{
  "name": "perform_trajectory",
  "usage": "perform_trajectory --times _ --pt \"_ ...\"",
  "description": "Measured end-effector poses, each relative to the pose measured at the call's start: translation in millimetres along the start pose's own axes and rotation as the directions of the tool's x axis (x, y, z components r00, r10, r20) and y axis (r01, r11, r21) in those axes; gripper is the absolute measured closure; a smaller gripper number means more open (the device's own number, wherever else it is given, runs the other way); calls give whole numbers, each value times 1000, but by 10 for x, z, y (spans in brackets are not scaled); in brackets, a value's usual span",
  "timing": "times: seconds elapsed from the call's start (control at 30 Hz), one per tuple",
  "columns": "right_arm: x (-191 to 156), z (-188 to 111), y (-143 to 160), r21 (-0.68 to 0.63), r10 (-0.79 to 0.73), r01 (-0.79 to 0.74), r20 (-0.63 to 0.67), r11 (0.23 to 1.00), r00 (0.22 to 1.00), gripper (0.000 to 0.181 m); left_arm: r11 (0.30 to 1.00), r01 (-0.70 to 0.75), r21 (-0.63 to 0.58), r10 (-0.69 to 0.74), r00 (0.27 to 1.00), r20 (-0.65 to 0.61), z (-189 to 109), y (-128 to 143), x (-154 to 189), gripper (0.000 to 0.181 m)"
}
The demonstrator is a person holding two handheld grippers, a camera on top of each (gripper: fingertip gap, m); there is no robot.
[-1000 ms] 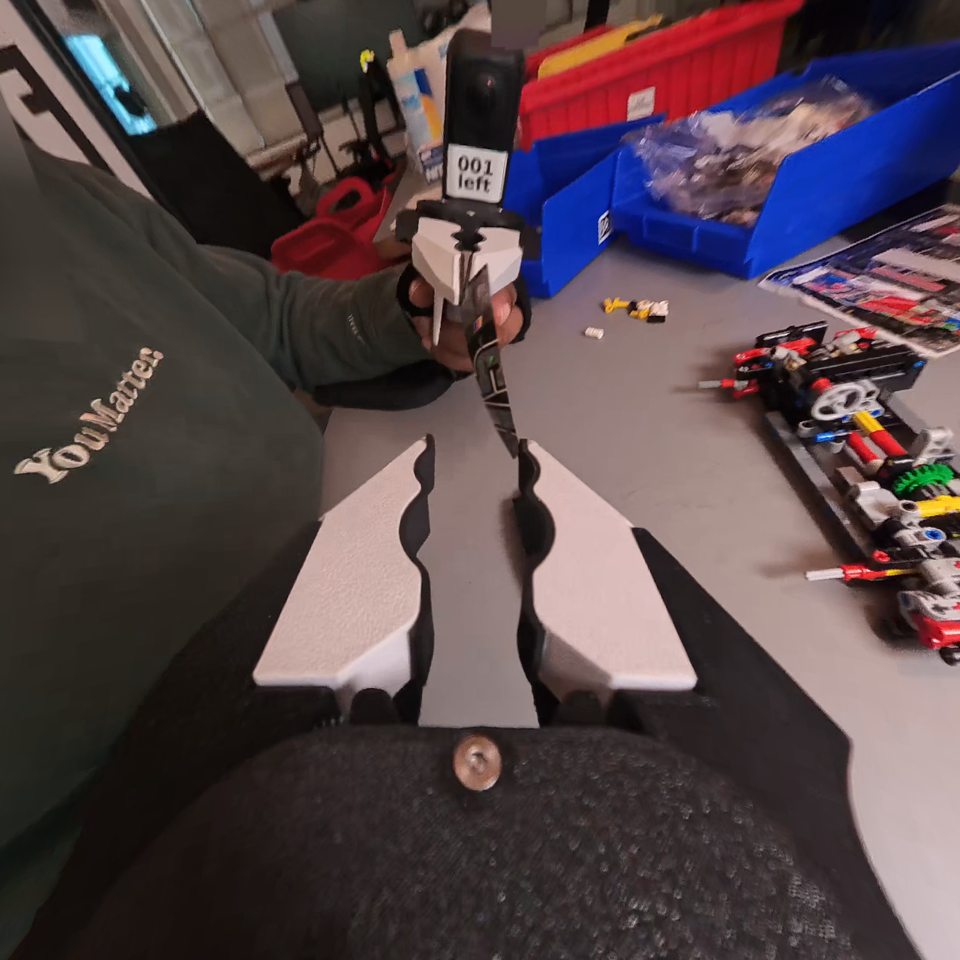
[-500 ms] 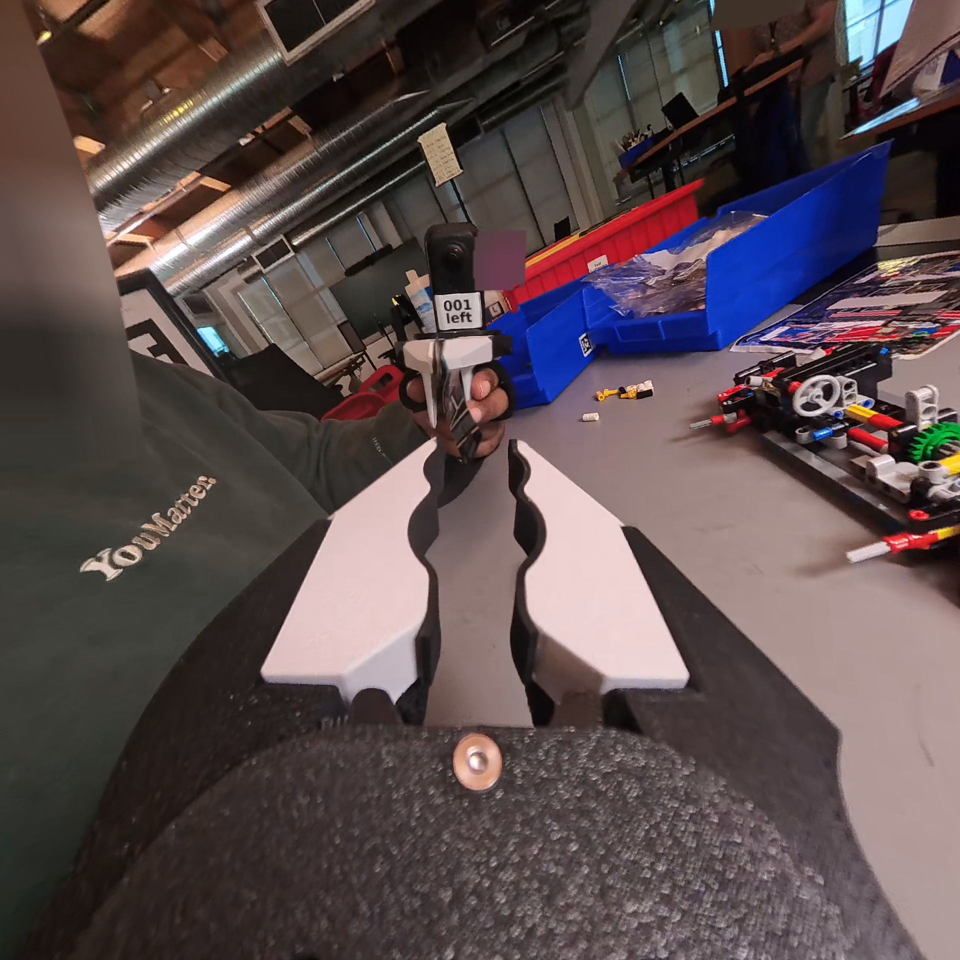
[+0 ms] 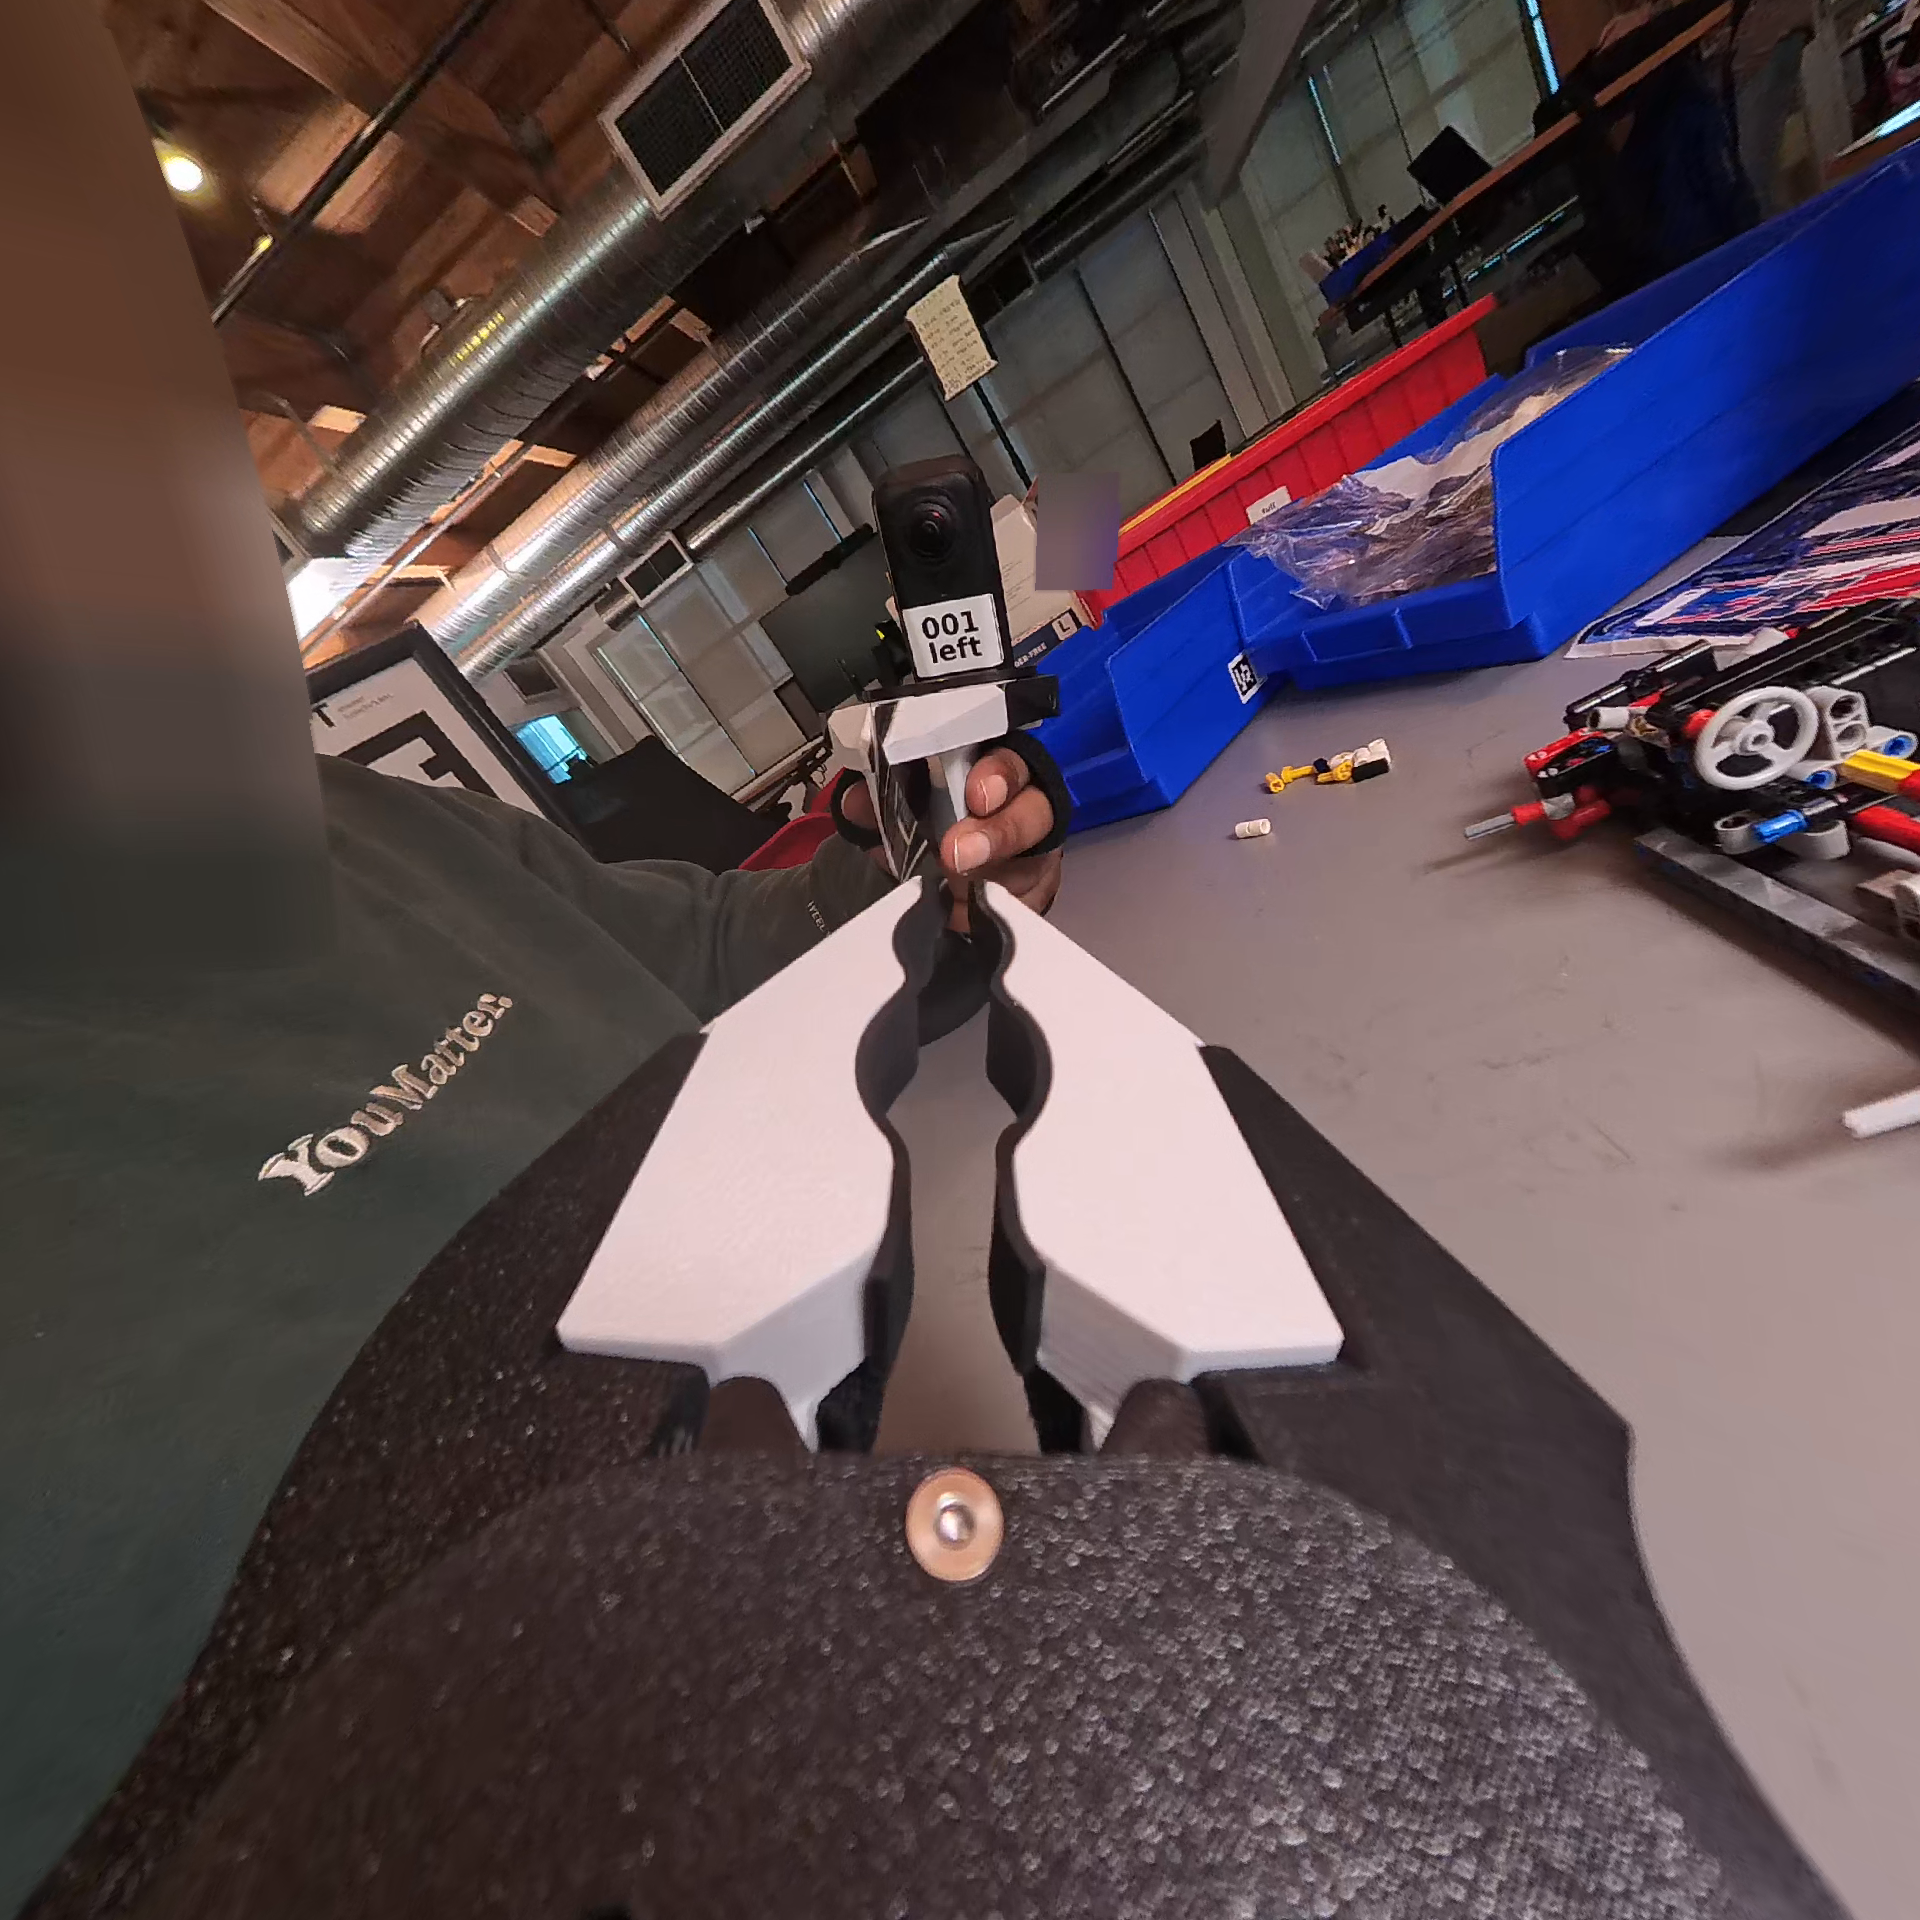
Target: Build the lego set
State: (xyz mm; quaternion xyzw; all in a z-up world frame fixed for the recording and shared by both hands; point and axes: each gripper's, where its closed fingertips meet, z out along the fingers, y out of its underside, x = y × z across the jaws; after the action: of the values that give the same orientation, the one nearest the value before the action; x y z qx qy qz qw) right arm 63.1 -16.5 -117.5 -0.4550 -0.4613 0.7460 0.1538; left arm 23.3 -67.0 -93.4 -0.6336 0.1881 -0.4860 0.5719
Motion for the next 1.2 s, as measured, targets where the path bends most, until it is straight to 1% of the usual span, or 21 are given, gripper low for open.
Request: perform_trajectory --times 0.07,0.57,0.67,0.77,0.83,0.93,1.03,1.13,1.2 --pt "-4 -2 -4 0 0 0 2 1000 1000 181 1000 1 0 -1 1000 1 -1 -1 -3 181" --pt "-34 -3 6 -21 -21 21 4 1000 1000 181 1000 5 -2 -5 1000 10 -5 10 -27 181" --pt "-82 -25 -40 -68 -36 36 12 997 999 181 999 16 -36 -13 997 77 -7 64 -133 181" --pt "-31 -44 -86 -187 -20 11 -44 982 999 181 994 38 -104 -21 987 158 -1 179 -243 181" --pt "-20 -40 -125 -257 18 -37 -75 966 997 181 987 47 -155 -18 983 184 17 265 -258 176" --pt "-70 -2 -181 -345 66 -96 -99 934 993 181 973 11 -231 39 977 211 17 362 -265 164" --pt "-172 56 -264 -386 125 -158 -109 909 986 181 959 -36 -283 102 970 223 -38 407 -273 147" --pt "-229 94 -248 -413 192 -225 -119 883 974 181 946 -98 -309 175 957 233 -116 414 -302 140" --pt "-213 100 -143 -425 260 -293 -134 856 956 181 916 -158 -368 260 933 247 -187 476 -369 138"
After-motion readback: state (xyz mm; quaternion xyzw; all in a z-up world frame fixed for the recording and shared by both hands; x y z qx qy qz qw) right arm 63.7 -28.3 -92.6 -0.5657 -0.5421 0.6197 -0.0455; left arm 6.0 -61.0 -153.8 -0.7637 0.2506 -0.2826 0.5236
